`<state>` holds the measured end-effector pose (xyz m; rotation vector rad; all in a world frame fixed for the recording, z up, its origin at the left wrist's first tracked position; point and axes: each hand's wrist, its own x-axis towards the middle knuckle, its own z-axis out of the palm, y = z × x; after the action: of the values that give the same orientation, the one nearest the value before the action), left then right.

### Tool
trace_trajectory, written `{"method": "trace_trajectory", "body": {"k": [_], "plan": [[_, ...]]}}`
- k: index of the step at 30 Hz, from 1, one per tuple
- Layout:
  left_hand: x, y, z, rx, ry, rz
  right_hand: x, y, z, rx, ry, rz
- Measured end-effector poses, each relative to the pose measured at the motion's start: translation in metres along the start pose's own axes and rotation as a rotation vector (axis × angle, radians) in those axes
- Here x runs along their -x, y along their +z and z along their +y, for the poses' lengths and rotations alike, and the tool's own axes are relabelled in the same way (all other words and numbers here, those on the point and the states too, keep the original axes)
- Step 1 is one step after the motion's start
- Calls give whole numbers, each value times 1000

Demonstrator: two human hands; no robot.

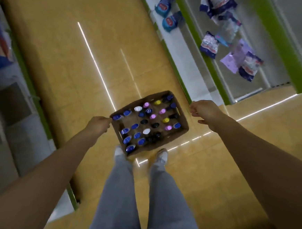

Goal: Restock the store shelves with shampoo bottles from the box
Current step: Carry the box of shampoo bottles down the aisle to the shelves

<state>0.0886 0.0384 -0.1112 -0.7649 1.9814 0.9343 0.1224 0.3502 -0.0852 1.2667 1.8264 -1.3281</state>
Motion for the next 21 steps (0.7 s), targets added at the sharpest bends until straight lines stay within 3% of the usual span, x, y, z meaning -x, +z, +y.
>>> {"method": "trace_trajectory", "body": {"k": [10, 21], "plan": [[-10, 44, -79, 61, -129, 44, -38, 21, 50, 273, -64, -91], [-79, 111, -137, 176, -212, 134, -136, 17, 93, 323, -83, -140]]}}
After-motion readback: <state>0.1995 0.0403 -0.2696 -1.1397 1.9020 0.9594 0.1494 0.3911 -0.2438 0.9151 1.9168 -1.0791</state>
